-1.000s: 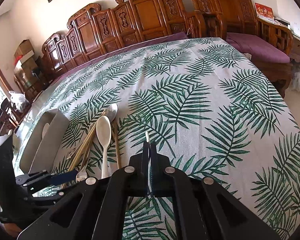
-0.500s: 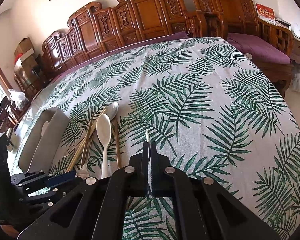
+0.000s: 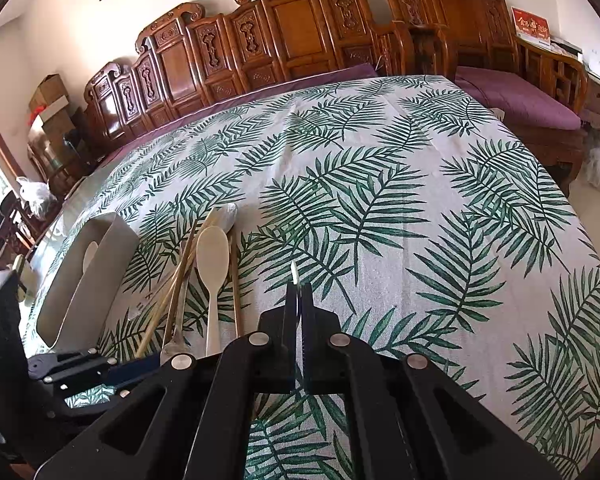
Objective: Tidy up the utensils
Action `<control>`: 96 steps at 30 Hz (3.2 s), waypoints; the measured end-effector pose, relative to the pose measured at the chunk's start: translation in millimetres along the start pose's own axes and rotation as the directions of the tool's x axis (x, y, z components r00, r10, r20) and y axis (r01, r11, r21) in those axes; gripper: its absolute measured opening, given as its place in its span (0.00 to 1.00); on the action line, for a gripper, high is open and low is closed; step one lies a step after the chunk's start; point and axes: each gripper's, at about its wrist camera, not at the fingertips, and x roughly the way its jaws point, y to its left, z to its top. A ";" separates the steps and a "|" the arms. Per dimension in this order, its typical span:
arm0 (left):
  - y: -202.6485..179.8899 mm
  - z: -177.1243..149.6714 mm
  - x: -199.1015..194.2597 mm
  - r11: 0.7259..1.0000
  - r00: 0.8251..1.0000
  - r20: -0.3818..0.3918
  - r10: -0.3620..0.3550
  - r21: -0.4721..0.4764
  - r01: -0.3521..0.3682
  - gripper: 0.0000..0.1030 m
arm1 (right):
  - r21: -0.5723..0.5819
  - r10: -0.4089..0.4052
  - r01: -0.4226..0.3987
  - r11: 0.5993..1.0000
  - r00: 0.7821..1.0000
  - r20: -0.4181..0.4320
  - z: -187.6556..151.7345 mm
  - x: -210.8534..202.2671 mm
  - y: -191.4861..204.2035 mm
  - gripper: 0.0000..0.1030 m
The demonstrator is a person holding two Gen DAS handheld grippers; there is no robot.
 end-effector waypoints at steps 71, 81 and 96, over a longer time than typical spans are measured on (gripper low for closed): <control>134.4 36.4 -209.9 0.975 0.936 0.351 -0.011 -0.204 0.088 0.01 | -0.219 0.172 -0.154 0.963 0.983 0.065 9.9 -34.4 116.0 0.03; 169.1 30.7 -168.7 0.966 0.958 0.264 0.111 -0.256 -0.041 0.01 | -0.262 0.224 -0.196 0.945 0.971 0.084 35.8 -24.1 152.3 0.03; 178.4 5.9 -143.4 0.973 0.973 0.198 0.116 -0.221 -0.071 0.02 | -0.309 0.266 -0.247 0.918 0.964 0.020 34.6 6.4 189.1 0.03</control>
